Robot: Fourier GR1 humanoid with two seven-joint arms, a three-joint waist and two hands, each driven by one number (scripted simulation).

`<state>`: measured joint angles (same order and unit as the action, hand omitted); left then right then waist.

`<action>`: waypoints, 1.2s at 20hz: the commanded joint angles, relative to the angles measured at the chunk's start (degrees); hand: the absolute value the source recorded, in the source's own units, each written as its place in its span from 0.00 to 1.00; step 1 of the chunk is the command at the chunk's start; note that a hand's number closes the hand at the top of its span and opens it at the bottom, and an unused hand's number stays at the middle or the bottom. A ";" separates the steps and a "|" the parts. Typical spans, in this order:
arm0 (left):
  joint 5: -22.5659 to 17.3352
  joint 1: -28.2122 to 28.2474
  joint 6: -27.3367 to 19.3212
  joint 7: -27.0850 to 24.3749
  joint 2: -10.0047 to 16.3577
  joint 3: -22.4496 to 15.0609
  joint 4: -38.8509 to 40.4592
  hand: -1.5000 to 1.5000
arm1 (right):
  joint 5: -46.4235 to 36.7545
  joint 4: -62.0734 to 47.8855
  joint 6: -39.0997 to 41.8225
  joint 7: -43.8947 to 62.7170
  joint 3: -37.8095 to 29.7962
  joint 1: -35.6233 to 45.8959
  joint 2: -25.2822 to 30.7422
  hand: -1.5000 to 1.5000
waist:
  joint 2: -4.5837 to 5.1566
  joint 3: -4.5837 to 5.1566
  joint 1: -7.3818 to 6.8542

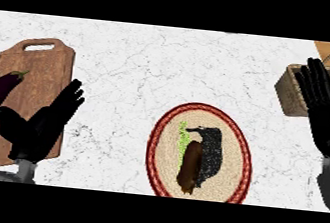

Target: Pick the sweet potato from the placemat and place it in the basket

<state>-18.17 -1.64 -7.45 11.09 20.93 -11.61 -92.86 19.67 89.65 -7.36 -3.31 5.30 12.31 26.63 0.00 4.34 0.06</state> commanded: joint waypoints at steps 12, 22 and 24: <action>7.58 -6.69 4.64 -9.72 4.08 -1.39 -1.22 0.50 | -44.00 0.47 -15.81 23.05 38.59 5.43 -9.40 0.00 | -0.24 -3.98 -2.42; 7.73 -6.85 5.18 -10.48 4.32 -0.54 1.41 0.50 | -76.56 -10.02 -7.67 57.32 42.68 21.37 -14.39 0.00 | -1.83 -3.58 0.07; 8.29 -8.52 4.65 -10.33 4.22 -0.17 2.18 0.50 | -78.55 -10.06 1.01 63.52 43.48 25.52 -16.01 0.00 | -1.90 -3.55 0.91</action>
<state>-10.59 -9.34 -2.32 0.97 25.50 -11.72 -91.38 -51.47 80.89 -16.00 49.00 47.45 30.97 12.51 -1.43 0.70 0.04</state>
